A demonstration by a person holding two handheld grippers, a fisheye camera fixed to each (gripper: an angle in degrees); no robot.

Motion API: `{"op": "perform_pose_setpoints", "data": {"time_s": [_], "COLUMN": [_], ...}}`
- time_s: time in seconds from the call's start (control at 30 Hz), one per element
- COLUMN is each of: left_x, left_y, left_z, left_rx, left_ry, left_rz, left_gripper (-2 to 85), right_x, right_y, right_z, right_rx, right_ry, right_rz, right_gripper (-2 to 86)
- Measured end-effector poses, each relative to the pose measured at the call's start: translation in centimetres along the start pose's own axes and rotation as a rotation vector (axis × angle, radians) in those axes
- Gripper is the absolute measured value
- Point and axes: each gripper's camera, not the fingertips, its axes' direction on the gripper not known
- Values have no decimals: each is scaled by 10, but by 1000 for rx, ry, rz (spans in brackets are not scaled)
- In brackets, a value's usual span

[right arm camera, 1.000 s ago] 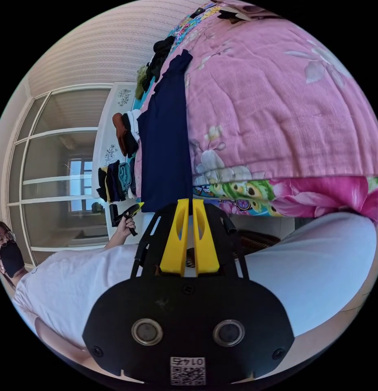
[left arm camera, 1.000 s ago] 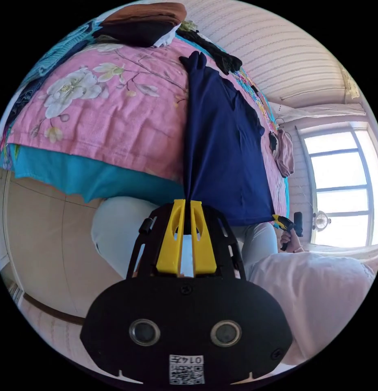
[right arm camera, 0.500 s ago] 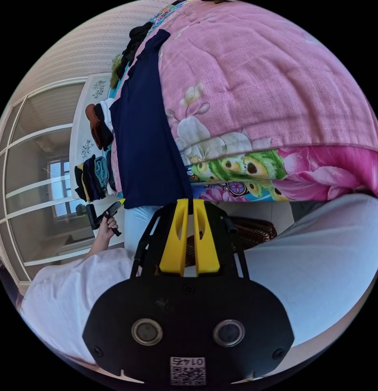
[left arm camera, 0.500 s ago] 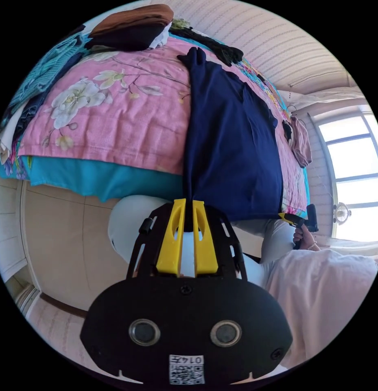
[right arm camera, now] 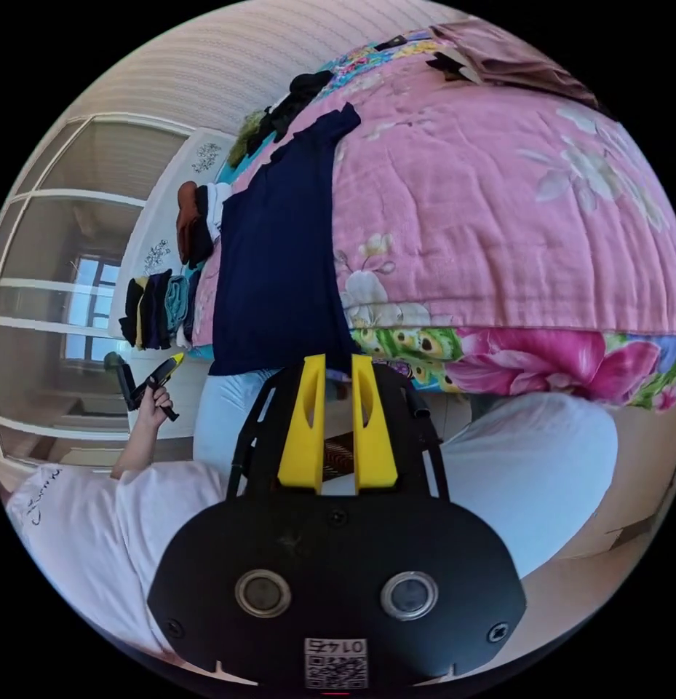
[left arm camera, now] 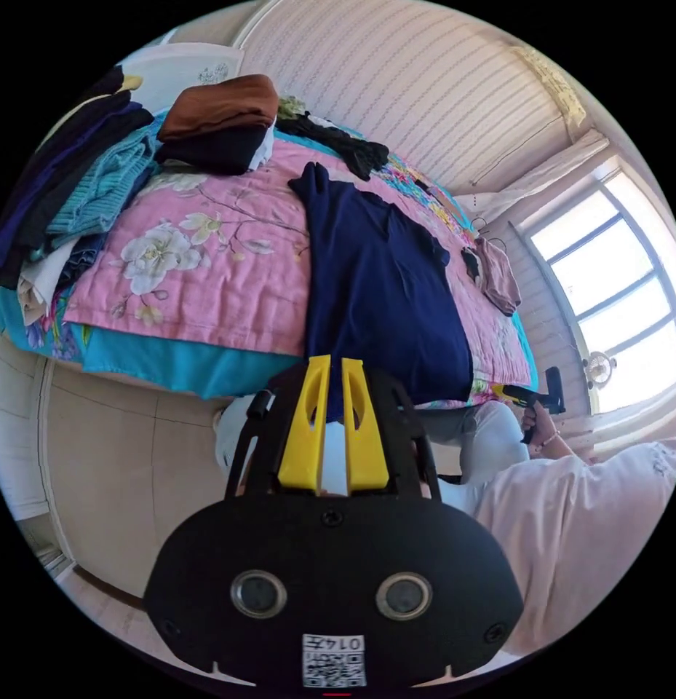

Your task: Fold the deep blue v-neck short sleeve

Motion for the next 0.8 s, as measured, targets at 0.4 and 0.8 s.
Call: {"op": "perform_pose_setpoints", "data": {"time_s": [0.4,0.8], "left_x": [140,329], "left_y": [-210,-450], "left_z": [114,325], "left_rx": [14,-251], "left_ry": [220,107], "left_rz": [412,575], "left_gripper": [49,69], "right_x": [-91,-64], "right_y": [-89,-218], "right_z": [10,12], "right_rx": [351,213], "right_ry": [541,173], "right_rz": [-460,-196], "right_gripper": [103,100]}}
